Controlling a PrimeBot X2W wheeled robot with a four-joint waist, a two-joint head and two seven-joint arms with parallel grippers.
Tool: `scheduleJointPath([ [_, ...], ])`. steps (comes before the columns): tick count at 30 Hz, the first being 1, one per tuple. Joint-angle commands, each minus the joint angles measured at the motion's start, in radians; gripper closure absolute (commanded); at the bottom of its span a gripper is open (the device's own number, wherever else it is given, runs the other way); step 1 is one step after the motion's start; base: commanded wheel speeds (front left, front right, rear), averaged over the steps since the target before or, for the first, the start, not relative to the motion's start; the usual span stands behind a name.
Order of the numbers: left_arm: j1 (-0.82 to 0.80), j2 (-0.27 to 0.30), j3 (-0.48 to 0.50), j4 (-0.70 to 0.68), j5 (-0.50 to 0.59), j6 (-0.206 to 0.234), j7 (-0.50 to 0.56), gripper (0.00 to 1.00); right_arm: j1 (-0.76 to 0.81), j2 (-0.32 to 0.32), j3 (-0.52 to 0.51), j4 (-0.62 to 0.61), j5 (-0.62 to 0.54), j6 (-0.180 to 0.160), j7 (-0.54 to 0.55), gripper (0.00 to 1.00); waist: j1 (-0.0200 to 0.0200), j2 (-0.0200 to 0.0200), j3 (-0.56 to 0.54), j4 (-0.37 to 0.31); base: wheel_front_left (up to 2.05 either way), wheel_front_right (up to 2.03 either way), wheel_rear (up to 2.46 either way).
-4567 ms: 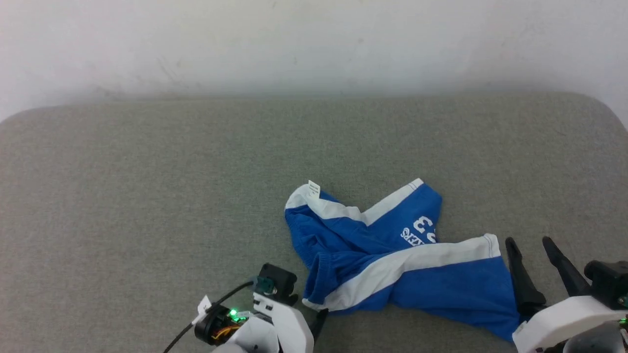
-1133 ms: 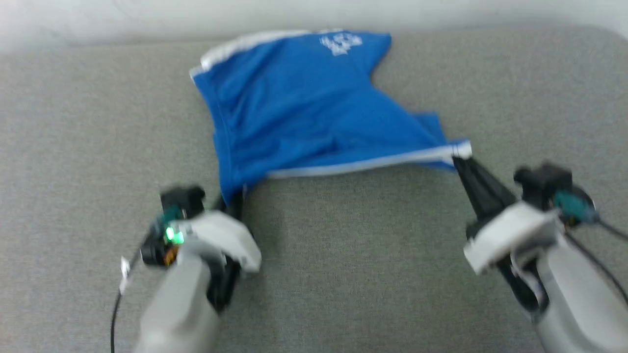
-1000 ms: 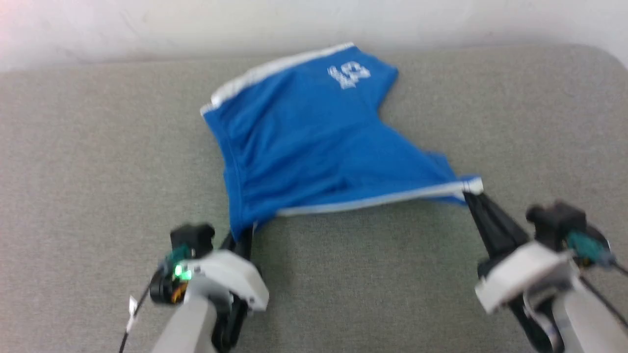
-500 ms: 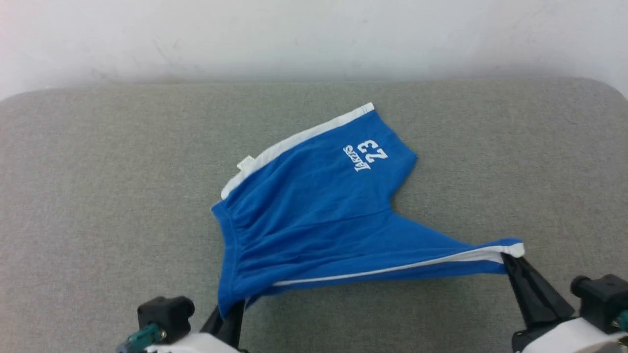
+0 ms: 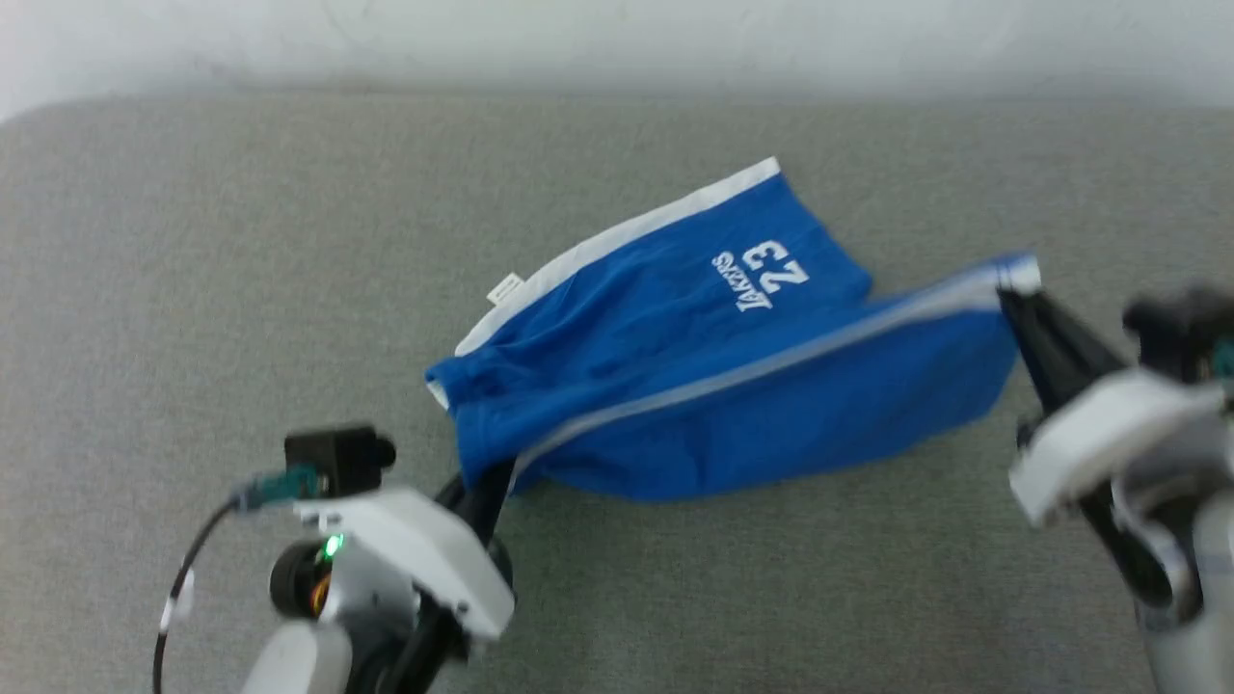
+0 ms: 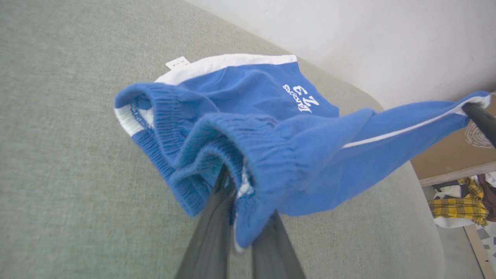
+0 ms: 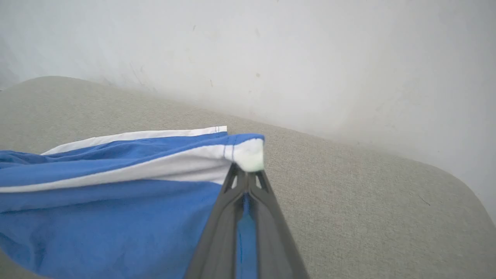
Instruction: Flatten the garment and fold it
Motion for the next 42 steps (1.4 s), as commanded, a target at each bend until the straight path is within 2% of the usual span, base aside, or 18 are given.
scheduleJointPath([
  [1, -0.019, -0.005, 0.006, 0.011, -0.006, -0.006, -0.002, 1.00, -0.028, -0.005, 0.001, 0.012, 0.008, -0.002, -0.004, 1.00, -0.0002, -0.0001, 0.050, 0.038, 0.00, 0.00, 0.00],
  [10, -0.233, -0.063, 0.037, 0.204, -0.090, -0.069, -0.048, 1.00, -0.413, -0.056, 0.170, 0.367, 0.103, -0.002, -0.009, 1.00, -0.0002, -0.0001, 0.142, 0.109, 0.00, 0.00, 0.00],
  [20, -0.361, -0.102, 0.024, 0.357, -0.138, -0.114, -0.115, 1.00, -0.644, -0.073, 0.277, 0.712, 0.164, -0.002, -0.084, 1.00, -0.0002, -0.0001, 0.200, 0.159, 0.00, 0.00, 0.00],
  [21, -0.369, -0.104, 0.017, 0.374, -0.141, -0.119, -0.119, 1.00, -0.655, -0.069, 0.287, 0.740, 0.171, -0.002, -0.095, 0.98, -0.0002, -0.0001, 0.202, 0.160, 0.00, 0.00, 0.00],
  [22, -0.376, -0.106, 0.010, 0.388, -0.142, -0.124, -0.124, 0.98, -0.664, -0.067, 0.298, 0.767, 0.176, -0.002, -0.105, 0.75, -0.0002, -0.0001, 0.204, 0.160, 0.00, 0.00, 0.00],
  [23, -0.382, -0.108, 0.005, 0.401, -0.145, -0.131, -0.130, 0.62, -0.670, -0.065, 0.311, 0.792, 0.180, -0.002, -0.115, 0.55, -0.0002, -0.0001, 0.205, 0.160, 0.00, 0.00, 0.00],
  [24, -0.388, -0.110, -0.001, 0.412, -0.147, -0.136, -0.136, 0.21, -0.674, -0.063, 0.322, 0.813, 0.187, -0.002, -0.130, 0.09, -0.0002, -0.0001, 0.205, 0.160, 0.00, 0.00, 0.00],
  [25, -0.392, -0.111, -0.007, 0.419, -0.141, -0.142, -0.149, 0.00, -0.677, -0.061, 0.333, 0.831, 0.193, -0.002, -0.147, 0.00, -0.0002, -0.0001, 0.203, 0.160, 0.00, 0.00, 0.00],
  [29, -0.386, -0.115, -0.012, 0.449, -0.146, -0.158, -0.203, 0.00, -0.669, -0.080, 0.404, 0.876, 0.165, -0.002, -0.252, 0.00, -0.0002, -0.0001, 0.177, 0.155, 0.00, 0.00, 0.00],
  [34, -0.345, -0.111, -0.004, 0.447, -0.121, -0.146, -0.276, 0.00, -0.630, -0.073, 0.416, 0.881, 0.171, -0.002, -0.426, 0.00, -0.0002, -0.0001, 0.120, 0.139, 0.00, 0.00, 0.00],
  [37, -0.307, -0.086, 0.004, 0.417, -0.088, -0.119, -0.308, 0.00, -0.592, -0.068, 0.413, 0.855, 0.170, -0.002, -0.493, 0.00, -0.0002, -0.0001, 0.075, 0.123, 0.00, 0.00, 0.00],
  [42, -0.251, -0.025, 0.015, 0.327, -0.023, -0.053, -0.313, 0.00, -0.499, -0.062, 0.348, 0.744, 0.132, -0.002, -0.534, 0.00, -0.0002, -0.0001, 0.012, 0.091, 0.00, 0.00, 0.00],
])
